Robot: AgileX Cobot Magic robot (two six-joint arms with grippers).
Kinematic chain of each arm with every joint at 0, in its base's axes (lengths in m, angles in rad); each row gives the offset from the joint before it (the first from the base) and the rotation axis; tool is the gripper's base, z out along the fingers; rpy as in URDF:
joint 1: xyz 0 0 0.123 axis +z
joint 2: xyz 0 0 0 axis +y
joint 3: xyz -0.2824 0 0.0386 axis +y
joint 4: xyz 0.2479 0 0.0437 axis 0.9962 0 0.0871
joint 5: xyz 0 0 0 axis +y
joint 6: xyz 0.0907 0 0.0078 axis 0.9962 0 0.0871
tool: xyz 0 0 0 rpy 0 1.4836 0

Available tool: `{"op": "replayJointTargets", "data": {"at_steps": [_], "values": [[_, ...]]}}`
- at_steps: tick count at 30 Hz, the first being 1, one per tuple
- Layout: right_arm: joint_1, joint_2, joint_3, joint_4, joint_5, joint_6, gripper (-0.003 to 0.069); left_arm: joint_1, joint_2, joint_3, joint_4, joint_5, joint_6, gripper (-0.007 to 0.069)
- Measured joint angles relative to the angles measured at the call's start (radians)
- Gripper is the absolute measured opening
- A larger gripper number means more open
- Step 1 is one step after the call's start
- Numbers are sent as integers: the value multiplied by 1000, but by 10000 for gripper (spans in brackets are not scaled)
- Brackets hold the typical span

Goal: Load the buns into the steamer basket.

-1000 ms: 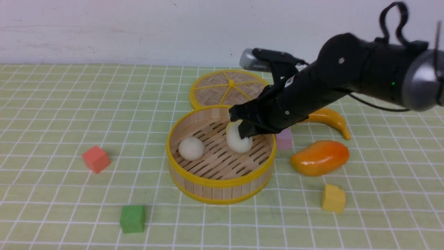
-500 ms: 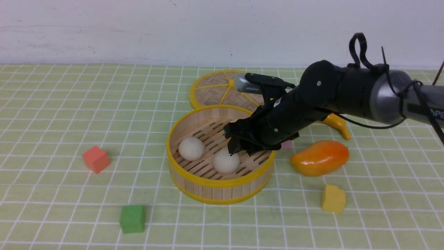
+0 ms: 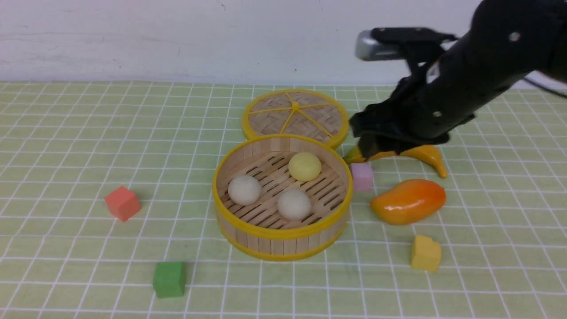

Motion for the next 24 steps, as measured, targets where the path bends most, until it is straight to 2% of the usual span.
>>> {"op": "replayJointTargets", "data": {"at_steps": [3, 5, 6, 11, 12, 18, 24], "values": [[0, -84, 62, -91, 16, 66, 344, 0, 0, 0, 0, 0, 0, 238], [0, -210, 166, -139, -3, 113, 260, 0, 0, 0, 0, 0, 0, 238], [0, -242, 197, -141, -10, 121, 236, 0, 0, 0, 0, 0, 0, 238], [0, -560, 491, -115, -155, 144, 17, 0, 0, 0, 0, 0, 0, 238], [0, -632, 552, -108, -190, 146, -3, 0, 0, 0, 0, 0, 0, 238], [0, -1034, 857, -116, -281, 148, -20, 0, 0, 0, 0, 0, 0, 238], [0, -1371, 1037, -148, -275, 253, -18, 0, 0, 0, 0, 0, 0, 238]]}}
